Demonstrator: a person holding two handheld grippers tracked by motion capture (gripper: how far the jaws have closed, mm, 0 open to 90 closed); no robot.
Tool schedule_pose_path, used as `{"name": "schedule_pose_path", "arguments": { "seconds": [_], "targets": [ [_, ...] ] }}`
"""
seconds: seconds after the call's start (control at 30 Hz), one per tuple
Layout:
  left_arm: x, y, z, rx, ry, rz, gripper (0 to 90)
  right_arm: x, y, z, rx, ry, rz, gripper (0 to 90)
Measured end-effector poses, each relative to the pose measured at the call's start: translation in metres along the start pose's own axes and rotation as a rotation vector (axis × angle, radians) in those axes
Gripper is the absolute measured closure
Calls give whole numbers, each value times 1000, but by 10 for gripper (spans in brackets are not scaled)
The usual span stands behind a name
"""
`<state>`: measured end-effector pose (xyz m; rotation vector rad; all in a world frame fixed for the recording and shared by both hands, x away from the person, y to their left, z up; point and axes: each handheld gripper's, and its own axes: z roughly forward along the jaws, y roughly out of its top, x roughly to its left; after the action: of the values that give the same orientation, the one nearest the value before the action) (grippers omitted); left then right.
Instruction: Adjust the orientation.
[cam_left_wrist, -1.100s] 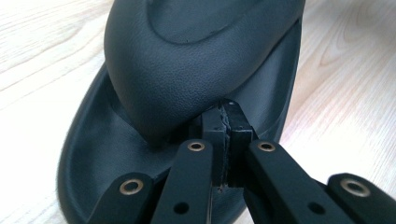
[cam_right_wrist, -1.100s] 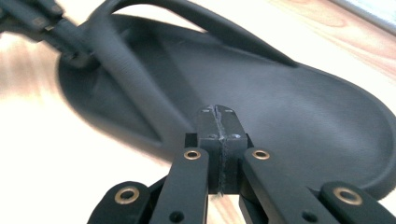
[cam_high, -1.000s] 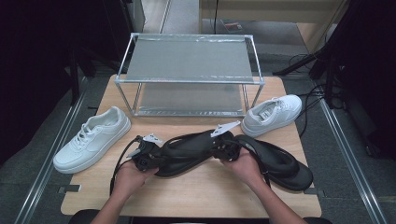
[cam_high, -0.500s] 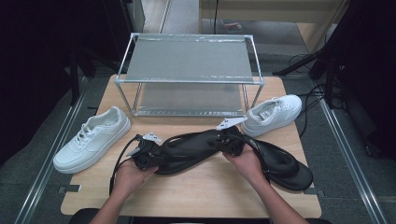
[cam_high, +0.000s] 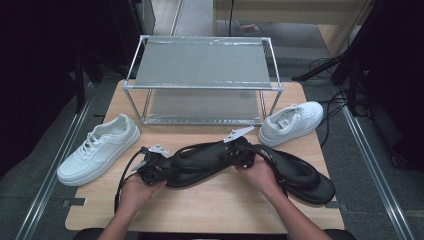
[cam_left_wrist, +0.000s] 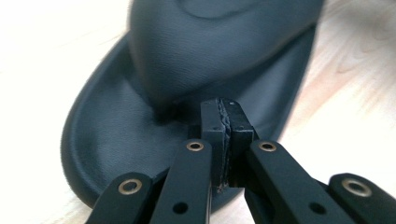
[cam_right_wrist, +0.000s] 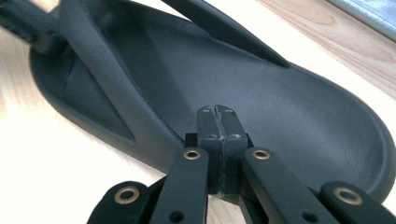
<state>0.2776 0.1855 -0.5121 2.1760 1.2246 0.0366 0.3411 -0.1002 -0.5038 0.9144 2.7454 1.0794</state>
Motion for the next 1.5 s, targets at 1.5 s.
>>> {"name": "schedule_pose_path", "arguments": {
  "seconds": [1.5],
  "targets": [
    [30, 49, 33, -50, -3, -57, 900, 70, -9, 11, 11, 136, -19, 900]
  ]
}}
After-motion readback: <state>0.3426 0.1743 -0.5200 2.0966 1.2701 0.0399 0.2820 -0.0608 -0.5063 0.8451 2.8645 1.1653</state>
